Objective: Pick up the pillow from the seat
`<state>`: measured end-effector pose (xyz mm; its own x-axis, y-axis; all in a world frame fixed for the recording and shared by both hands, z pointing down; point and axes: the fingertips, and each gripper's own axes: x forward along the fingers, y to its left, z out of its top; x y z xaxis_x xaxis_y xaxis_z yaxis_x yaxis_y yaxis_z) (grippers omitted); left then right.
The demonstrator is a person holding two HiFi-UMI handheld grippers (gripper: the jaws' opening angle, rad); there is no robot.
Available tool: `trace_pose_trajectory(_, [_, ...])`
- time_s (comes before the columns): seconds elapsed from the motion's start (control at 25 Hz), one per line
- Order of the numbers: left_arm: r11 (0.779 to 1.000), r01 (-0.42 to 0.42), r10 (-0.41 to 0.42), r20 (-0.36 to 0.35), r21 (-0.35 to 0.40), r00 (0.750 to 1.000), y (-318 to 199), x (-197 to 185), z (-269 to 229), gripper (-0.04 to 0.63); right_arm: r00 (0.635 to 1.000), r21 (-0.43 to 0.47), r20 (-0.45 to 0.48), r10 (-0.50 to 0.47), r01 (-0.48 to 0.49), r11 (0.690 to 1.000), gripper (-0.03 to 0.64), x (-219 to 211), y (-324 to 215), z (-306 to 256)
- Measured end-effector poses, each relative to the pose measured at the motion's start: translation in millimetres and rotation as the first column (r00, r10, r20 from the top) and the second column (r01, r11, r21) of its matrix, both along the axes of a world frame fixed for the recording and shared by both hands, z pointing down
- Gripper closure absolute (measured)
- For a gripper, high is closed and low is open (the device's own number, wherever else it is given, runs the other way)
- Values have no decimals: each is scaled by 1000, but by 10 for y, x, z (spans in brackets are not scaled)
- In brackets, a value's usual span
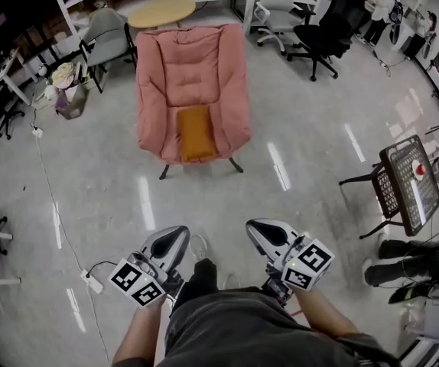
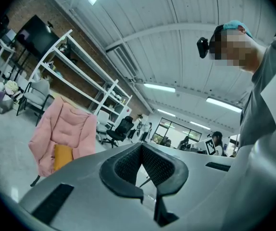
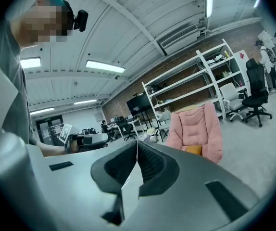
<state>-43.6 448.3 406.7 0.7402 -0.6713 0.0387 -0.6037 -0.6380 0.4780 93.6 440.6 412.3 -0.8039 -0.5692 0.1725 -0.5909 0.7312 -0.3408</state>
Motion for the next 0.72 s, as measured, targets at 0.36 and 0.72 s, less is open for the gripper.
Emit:
trace_pose_trajectory(0.36, [999, -21, 21, -2, -32, 1000, -1128, -510, 189, 586, 1000, -39, -19, 15, -16, 999, 603, -537, -1066, 203])
trace_pose_trajectory(0.72, [998, -43, 42, -29, -51, 999, -2031, -1004, 284, 586, 996, -43, -47, 73, -75, 996, 603, -940, -1922, 295])
